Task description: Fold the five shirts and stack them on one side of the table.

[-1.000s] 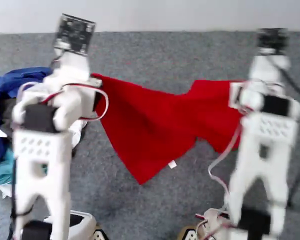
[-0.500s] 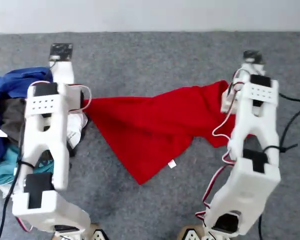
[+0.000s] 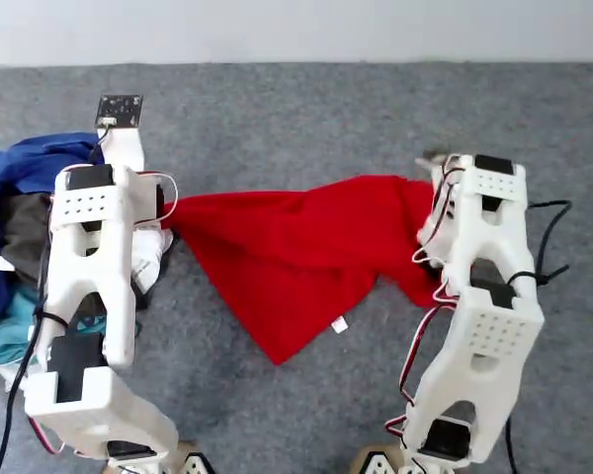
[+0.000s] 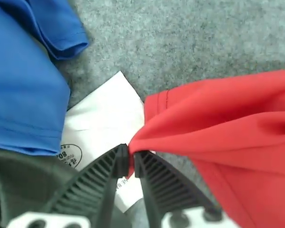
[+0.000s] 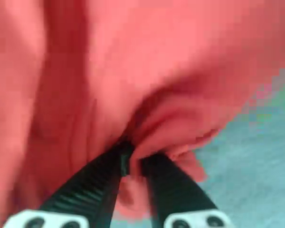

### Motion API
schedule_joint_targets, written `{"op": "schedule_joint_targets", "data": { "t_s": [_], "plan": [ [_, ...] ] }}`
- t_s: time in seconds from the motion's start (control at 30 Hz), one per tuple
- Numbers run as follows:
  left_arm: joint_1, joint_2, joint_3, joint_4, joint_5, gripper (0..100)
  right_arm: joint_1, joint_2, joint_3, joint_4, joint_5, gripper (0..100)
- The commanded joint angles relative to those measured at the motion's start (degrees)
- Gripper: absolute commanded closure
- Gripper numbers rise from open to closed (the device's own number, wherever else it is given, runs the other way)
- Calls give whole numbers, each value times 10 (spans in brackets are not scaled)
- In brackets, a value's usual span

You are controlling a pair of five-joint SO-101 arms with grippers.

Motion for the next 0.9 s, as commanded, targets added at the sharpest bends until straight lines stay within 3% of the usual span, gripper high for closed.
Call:
{"op": "schedule_joint_targets", "data": {
  "t_s": [0.0,0.13,0.33,0.4,0.53,0.63,0.77,0.87],
  "plan": [
    [-4,-32,-27,23,4,987,33,-37,-14,130,71,991],
    [-4,-51,-27,51,4,987,108,-110,62,129,128,991],
    [-3,-106,-27,97,-2,987,153,-272,324,129,338,986],
    [-2,-122,-25,114,-21,987,167,-321,365,128,371,957],
    [-3,-134,-23,152,-34,987,209,-397,355,126,363,813],
    [-2,-135,-23,157,-34,987,212,-434,325,125,317,745],
    [0,-137,-23,157,-33,987,196,-453,244,124,232,796],
    [0,-135,-23,157,-33,987,155,-442,182,123,151,891]
  ]
}}
